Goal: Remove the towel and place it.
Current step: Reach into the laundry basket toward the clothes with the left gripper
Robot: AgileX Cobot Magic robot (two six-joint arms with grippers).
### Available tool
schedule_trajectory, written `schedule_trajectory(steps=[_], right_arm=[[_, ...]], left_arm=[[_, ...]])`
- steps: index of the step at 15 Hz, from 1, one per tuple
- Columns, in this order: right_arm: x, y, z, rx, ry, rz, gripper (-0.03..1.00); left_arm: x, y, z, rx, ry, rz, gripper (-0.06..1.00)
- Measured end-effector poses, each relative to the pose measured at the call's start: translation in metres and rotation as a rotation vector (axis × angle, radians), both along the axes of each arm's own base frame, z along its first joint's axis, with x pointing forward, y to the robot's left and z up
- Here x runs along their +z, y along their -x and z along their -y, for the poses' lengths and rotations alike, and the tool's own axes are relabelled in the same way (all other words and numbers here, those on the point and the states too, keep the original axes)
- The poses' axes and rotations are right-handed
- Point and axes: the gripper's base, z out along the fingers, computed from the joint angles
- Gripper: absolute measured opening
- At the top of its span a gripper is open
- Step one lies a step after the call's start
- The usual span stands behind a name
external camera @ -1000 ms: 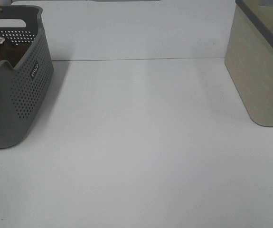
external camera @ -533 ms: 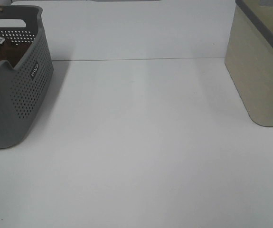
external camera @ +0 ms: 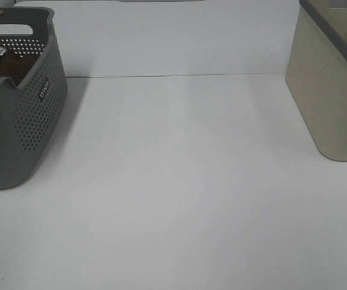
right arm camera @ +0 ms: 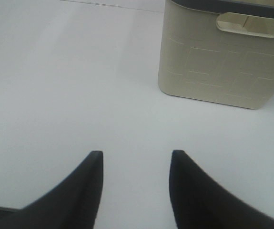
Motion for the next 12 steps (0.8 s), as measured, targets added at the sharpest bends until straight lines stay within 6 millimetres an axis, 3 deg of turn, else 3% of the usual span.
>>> schedule_trajectory(steps=[12], right_arm=[[0.0,0.0,0.0,0.0,0.0,0.0,0.43]], left_arm=[[0.0,0.0,0.0,0.0,0.0,0.0,0.74]])
